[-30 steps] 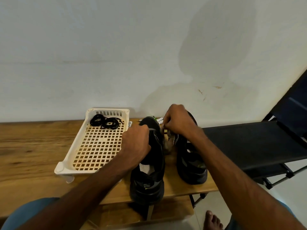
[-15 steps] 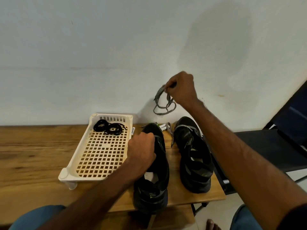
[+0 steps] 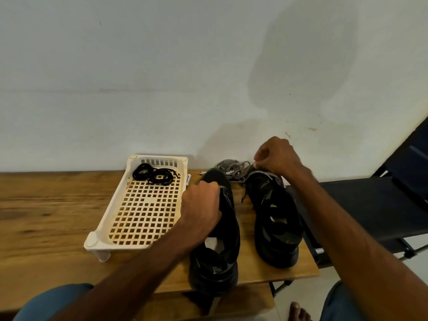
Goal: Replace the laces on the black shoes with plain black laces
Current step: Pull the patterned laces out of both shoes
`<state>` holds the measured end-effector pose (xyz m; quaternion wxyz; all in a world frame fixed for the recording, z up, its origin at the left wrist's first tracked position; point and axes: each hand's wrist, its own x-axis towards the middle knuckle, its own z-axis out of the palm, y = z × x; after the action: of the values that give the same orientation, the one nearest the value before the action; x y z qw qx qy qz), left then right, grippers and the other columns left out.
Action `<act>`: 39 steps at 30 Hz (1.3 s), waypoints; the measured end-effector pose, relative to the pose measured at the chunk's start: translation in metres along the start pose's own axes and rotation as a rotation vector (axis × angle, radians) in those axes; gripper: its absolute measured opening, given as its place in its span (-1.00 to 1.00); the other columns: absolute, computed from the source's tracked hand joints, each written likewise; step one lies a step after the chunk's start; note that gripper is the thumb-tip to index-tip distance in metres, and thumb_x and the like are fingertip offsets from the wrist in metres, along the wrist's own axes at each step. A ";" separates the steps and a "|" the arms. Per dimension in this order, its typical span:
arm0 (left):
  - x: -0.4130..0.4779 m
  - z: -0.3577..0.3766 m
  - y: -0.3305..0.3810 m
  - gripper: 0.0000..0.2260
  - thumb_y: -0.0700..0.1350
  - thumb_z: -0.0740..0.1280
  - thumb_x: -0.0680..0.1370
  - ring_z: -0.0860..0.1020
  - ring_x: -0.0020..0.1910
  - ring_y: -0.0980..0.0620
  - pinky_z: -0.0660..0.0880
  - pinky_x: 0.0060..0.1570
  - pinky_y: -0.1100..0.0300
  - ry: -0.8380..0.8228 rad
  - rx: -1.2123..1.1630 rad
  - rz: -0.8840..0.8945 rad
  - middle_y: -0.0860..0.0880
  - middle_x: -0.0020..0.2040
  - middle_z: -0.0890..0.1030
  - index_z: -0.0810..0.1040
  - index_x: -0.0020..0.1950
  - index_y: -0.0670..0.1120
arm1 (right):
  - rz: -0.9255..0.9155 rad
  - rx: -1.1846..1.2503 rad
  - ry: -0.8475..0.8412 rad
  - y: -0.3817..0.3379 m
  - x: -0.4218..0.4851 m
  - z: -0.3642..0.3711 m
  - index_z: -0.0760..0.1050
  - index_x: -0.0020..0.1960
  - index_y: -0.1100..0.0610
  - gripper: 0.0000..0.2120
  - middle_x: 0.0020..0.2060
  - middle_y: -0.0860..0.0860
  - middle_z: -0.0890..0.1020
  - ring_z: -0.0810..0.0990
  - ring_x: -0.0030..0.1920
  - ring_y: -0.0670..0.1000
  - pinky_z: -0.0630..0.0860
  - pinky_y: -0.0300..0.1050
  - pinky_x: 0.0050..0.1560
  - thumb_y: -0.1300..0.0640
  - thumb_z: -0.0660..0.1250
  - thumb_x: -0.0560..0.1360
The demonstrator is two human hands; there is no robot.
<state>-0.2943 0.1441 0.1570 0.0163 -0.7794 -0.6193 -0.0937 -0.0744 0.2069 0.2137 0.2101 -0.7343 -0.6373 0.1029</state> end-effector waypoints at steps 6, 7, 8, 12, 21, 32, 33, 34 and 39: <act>-0.002 -0.003 0.002 -0.83 -0.13 0.47 0.49 0.64 -0.06 -0.08 0.39 -0.26 0.15 -0.003 -0.010 0.013 -0.05 -0.09 0.61 0.56 0.04 -0.08 | 0.135 -0.172 -0.073 0.013 -0.022 0.009 0.69 0.02 0.16 -0.74 0.04 0.16 0.67 0.65 0.06 0.19 0.61 0.00 0.07 0.06 0.61 0.40; -0.002 -0.002 0.002 -0.83 -0.13 0.47 0.50 0.64 -0.07 -0.07 0.39 -0.26 0.15 -0.004 -0.017 0.011 -0.05 -0.12 0.59 0.56 0.04 -0.08 | 0.134 -0.173 -0.068 0.012 -0.021 0.011 0.68 0.04 0.17 -0.73 0.05 0.17 0.67 0.65 0.07 0.20 0.62 0.03 0.09 0.07 0.60 0.41; -0.002 -0.002 0.002 -0.84 -0.13 0.46 0.50 0.63 -0.08 -0.07 0.39 -0.26 0.15 -0.005 -0.024 0.008 -0.04 -0.18 0.54 0.56 0.04 -0.08 | 0.131 -0.175 -0.063 0.012 -0.020 0.013 0.67 0.07 0.20 -0.71 0.05 0.18 0.67 0.65 0.07 0.21 0.62 0.06 0.10 0.09 0.58 0.42; -0.001 0.000 0.003 -0.84 -0.12 0.47 0.49 0.62 -0.13 -0.05 0.39 -0.27 0.15 -0.016 -0.043 0.015 0.03 -0.32 0.31 0.56 0.02 -0.07 | 0.100 -0.189 -0.007 0.009 -0.014 0.013 0.64 0.04 0.25 -0.79 0.00 0.20 0.66 0.66 0.02 0.25 0.62 0.04 0.02 0.14 0.48 0.49; -0.001 0.001 0.001 -0.82 -0.11 0.49 0.47 0.63 -0.10 -0.07 0.36 -0.28 0.14 -0.018 -0.067 0.020 0.05 -0.35 0.22 0.56 0.01 -0.08 | -0.005 0.506 0.168 -0.011 0.004 0.009 0.67 -0.10 0.19 -0.97 -0.36 0.08 0.71 0.72 -0.35 0.03 0.72 0.00 -0.24 0.27 0.51 0.48; -0.001 0.001 -0.003 -0.88 -0.07 0.46 0.51 0.61 -0.12 -0.06 0.42 -0.23 0.14 0.000 -0.122 0.012 0.02 -0.27 0.38 0.57 -0.06 -0.06 | -0.138 0.153 -0.101 -0.020 -0.002 0.036 0.72 0.06 0.17 -0.81 -0.05 0.05 0.72 0.69 -0.04 0.01 0.60 -0.17 0.07 0.35 0.44 0.50; -0.001 0.001 -0.004 -0.88 -0.07 0.46 0.51 0.61 -0.12 -0.06 0.43 -0.24 0.15 0.002 -0.124 0.013 0.03 -0.29 0.37 0.58 -0.06 -0.07 | -0.133 0.166 -0.088 -0.019 -0.006 0.033 0.73 0.04 0.15 -0.82 -0.08 0.03 0.72 0.70 -0.07 -0.01 0.61 -0.18 0.05 0.34 0.44 0.50; -0.001 0.000 -0.005 -0.88 -0.07 0.46 0.51 0.61 -0.13 -0.07 0.43 -0.24 0.15 0.002 -0.124 0.013 0.03 -0.30 0.37 0.59 -0.06 -0.08 | -0.132 0.174 -0.089 -0.017 -0.010 0.030 0.73 0.03 0.15 -0.83 -0.08 0.02 0.74 0.70 -0.08 -0.04 0.62 -0.18 0.06 0.33 0.44 0.50; -0.004 -0.003 -0.006 -0.91 -0.08 0.44 0.49 0.60 -0.19 -0.05 0.45 -0.29 0.14 0.015 -0.131 -0.015 0.00 -0.26 0.47 0.61 -0.11 -0.09 | -0.110 0.111 -0.112 -0.001 -0.050 0.019 0.72 0.07 0.13 -0.83 0.00 0.02 0.74 0.68 0.01 -0.06 0.57 -0.24 0.10 0.24 0.51 0.48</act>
<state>-0.3012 0.1414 0.1590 -0.0307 -0.7732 -0.6178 -0.1398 -0.0914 0.1617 0.1917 0.2198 -0.6784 -0.6809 0.1671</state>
